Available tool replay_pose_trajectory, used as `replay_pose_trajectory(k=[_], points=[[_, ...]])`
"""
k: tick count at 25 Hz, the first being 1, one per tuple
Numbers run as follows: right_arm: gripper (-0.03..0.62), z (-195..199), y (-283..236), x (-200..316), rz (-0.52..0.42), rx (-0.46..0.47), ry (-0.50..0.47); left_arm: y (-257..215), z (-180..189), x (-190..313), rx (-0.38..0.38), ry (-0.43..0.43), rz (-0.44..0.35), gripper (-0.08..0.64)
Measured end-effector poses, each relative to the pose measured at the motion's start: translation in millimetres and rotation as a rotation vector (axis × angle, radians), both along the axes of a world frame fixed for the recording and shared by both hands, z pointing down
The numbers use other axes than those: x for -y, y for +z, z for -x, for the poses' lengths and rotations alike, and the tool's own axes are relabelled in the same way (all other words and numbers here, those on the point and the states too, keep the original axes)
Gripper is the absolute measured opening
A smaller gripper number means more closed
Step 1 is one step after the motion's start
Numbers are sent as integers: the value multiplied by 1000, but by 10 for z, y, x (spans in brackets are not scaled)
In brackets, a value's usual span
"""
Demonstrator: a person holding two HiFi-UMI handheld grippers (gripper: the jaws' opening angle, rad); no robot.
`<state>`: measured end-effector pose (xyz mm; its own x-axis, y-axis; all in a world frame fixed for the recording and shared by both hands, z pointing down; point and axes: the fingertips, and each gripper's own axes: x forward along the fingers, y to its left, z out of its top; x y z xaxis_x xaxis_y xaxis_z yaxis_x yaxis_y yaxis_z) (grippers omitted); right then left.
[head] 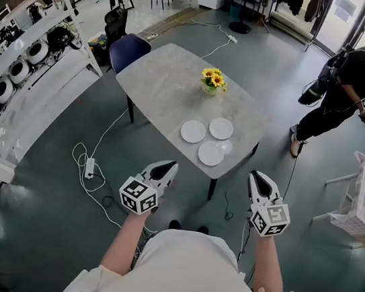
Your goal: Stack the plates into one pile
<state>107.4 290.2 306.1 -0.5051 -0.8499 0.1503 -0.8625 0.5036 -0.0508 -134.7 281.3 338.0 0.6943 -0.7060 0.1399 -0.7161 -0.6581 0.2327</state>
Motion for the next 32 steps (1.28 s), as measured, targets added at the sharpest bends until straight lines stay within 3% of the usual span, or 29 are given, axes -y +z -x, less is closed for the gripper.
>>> replay_pose_trajectory(k=[18, 32], points=[[41, 30, -31, 1, 0, 20, 2, 4, -53, -16, 0, 16, 6, 8], [50, 170, 49, 39, 17, 20, 38, 79, 115, 107, 12, 20, 10, 34]])
